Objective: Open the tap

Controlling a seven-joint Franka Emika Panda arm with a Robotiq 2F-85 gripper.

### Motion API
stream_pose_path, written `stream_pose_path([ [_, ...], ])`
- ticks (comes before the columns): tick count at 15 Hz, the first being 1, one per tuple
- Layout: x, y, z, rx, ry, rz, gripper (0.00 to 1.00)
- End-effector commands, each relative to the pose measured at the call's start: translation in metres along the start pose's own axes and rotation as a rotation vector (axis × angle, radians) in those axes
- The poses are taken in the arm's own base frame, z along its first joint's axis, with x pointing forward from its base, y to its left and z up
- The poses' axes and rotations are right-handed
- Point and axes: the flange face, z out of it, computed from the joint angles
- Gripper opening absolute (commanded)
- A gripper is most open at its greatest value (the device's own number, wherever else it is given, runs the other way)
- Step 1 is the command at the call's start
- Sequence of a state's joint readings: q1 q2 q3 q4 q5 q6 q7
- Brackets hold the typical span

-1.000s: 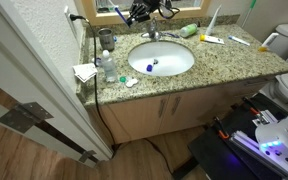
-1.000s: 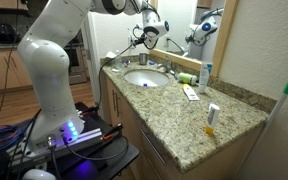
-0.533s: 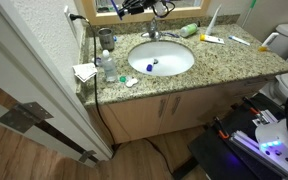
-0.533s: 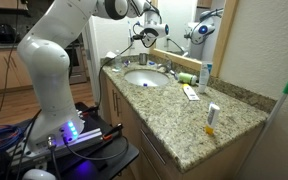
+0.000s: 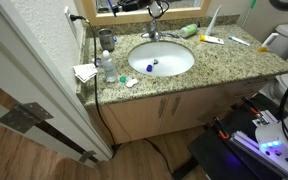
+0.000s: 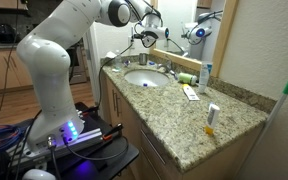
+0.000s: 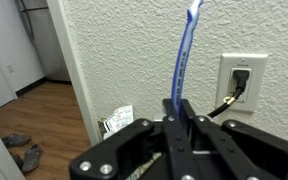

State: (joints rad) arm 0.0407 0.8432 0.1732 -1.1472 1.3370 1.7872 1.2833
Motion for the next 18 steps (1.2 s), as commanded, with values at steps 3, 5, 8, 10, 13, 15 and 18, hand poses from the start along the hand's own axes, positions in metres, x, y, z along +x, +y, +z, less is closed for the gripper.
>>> stream_pose_path([
  [3, 0.012, -0.031, 0.012, 0.103, 0.011, 0.06, 0.02],
  [5, 0.013, -0.046, 0.021, 0.168, 0.02, 0.042, 0.02],
  [8, 0.015, -0.038, 0.019, 0.156, 0.029, 0.053, 0.09],
  [10, 0.017, -0.038, 0.021, 0.151, 0.029, 0.056, 0.09],
  [13, 0.031, -0.043, 0.016, 0.185, 0.082, 0.101, 0.02],
  [15, 0.039, -0.051, 0.019, 0.216, 0.09, 0.121, 0.02],
  [18, 0.046, -0.059, 0.026, 0.265, 0.083, 0.131, 0.02],
])
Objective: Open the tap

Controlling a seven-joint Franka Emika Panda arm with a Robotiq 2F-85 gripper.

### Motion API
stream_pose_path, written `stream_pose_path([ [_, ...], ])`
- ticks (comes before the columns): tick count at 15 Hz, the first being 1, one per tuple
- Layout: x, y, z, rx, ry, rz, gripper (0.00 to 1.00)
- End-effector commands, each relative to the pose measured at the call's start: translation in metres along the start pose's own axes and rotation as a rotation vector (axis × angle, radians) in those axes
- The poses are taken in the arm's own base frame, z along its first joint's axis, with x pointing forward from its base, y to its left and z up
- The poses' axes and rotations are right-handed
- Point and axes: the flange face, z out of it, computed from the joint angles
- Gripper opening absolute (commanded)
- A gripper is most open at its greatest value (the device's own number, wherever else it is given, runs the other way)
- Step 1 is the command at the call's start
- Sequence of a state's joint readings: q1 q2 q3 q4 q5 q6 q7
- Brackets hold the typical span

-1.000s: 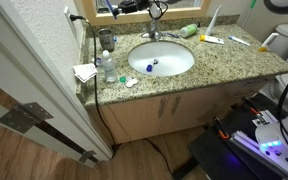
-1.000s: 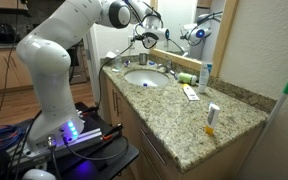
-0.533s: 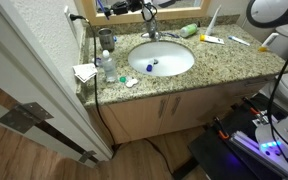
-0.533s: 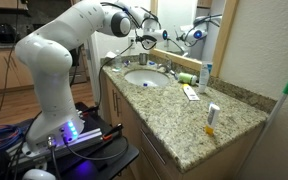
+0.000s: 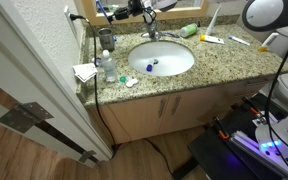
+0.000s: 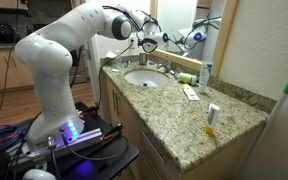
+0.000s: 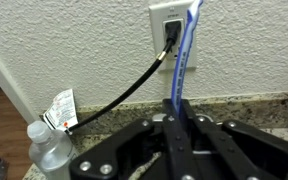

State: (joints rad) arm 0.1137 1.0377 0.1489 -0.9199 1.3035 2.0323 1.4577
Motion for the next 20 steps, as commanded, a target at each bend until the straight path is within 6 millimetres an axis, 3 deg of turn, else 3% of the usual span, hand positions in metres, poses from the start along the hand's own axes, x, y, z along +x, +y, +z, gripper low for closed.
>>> stream_pose_path([
  [1, 0.001, -0.013, 0.014, 0.081, 0.011, 0.005, 0.02],
  [3, 0.001, -0.016, 0.021, 0.108, 0.01, 0.03, 0.02],
  [4, 0.003, -0.01, 0.014, 0.076, 0.007, 0.024, 0.09],
  [7, 0.003, -0.012, 0.023, 0.085, 0.003, 0.033, 0.09],
  [8, 0.002, -0.012, 0.022, 0.086, 0.002, 0.033, 0.02],
  [16, 0.032, -0.027, 0.031, 0.156, -0.027, 0.035, 0.02],
  [18, 0.03, -0.031, 0.029, 0.186, -0.051, 0.008, 0.02],
  [19, 0.034, -0.027, 0.029, 0.149, -0.016, 0.041, 0.09],
  [20, 0.033, -0.029, 0.028, 0.157, -0.021, 0.035, 0.09],
])
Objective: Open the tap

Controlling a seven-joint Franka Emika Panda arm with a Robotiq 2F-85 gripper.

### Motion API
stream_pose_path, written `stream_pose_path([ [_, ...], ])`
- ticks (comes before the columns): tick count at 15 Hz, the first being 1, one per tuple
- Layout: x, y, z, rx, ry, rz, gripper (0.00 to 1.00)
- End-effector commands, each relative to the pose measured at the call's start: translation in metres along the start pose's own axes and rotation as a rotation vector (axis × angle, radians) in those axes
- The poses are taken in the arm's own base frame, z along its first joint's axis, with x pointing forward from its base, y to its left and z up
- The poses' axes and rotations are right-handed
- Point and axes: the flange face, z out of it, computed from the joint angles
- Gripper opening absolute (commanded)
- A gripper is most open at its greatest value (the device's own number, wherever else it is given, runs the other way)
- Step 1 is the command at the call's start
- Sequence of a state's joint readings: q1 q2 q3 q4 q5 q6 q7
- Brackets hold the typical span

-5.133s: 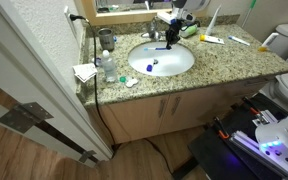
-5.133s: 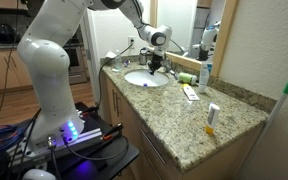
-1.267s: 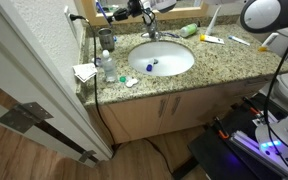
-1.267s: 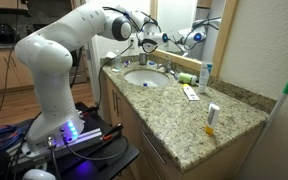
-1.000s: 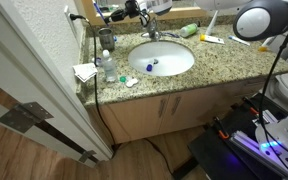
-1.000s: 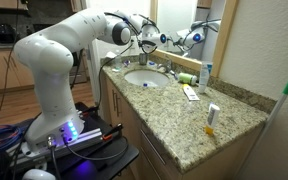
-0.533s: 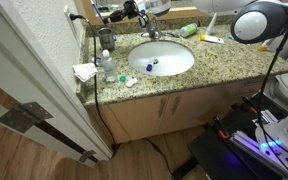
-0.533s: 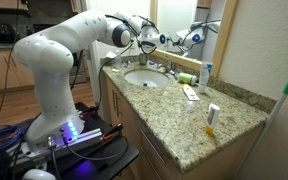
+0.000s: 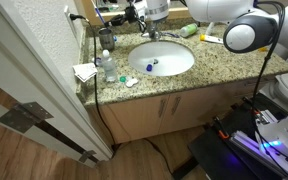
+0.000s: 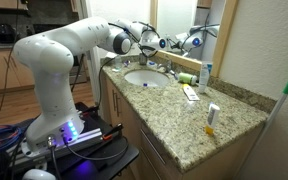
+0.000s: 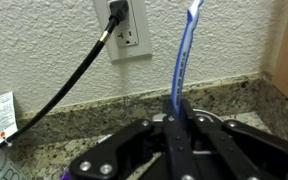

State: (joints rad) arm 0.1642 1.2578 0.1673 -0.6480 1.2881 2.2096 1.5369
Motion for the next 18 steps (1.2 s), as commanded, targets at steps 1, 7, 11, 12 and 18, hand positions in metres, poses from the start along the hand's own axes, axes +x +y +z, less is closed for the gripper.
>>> stream_pose_path([
  [1, -0.001, -0.001, 0.0, 0.003, -0.004, -0.005, 0.09],
  [7, 0.012, 0.0, 0.007, 0.014, 0.117, -0.028, 0.02],
  [11, -0.001, 0.004, 0.009, 0.001, 0.079, -0.047, 0.02],
  [12, -0.003, 0.004, 0.01, 0.003, 0.077, -0.048, 0.02],
  [18, -0.003, 0.005, 0.008, -0.012, 0.077, -0.041, 0.02],
])
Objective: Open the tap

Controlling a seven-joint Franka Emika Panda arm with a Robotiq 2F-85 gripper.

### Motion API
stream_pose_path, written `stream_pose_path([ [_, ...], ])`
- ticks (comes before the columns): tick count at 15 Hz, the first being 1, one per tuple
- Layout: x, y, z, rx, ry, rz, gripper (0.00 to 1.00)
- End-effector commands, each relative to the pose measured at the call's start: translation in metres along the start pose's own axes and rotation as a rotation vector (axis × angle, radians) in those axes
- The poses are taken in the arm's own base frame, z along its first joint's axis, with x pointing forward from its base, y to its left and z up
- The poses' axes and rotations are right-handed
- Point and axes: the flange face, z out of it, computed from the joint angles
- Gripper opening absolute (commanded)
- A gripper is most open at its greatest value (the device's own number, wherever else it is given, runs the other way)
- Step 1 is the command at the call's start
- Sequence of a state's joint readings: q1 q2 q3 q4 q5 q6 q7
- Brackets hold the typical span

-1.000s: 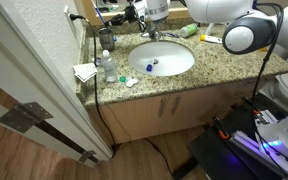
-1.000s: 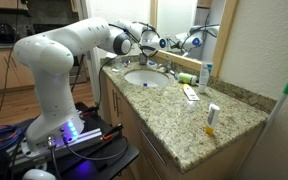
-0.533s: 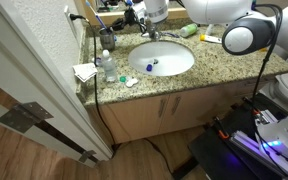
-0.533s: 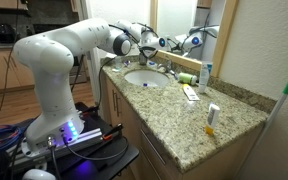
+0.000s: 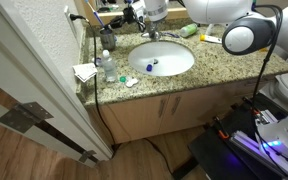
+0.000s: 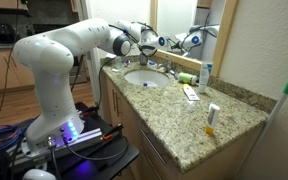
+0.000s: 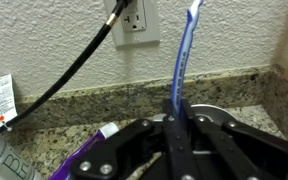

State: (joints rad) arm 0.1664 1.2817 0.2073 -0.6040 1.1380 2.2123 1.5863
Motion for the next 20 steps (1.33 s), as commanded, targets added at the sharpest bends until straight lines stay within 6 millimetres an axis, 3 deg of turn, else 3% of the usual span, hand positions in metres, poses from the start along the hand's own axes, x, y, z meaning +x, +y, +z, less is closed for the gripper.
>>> stream_pose_path([
  [1, 0.001, 0.0, 0.0, 0.0, 0.0, 0.001, 0.09],
  [2, 0.001, 0.0, 0.0, 0.0, 0.001, 0.001, 0.09],
  [3, 0.001, 0.0, 0.0, 0.0, 0.001, 0.001, 0.02],
  [8, 0.012, -0.007, -0.001, 0.038, 0.022, -0.023, 0.02],
  [20, 0.015, -0.011, -0.002, 0.079, 0.03, -0.038, 0.02],
])
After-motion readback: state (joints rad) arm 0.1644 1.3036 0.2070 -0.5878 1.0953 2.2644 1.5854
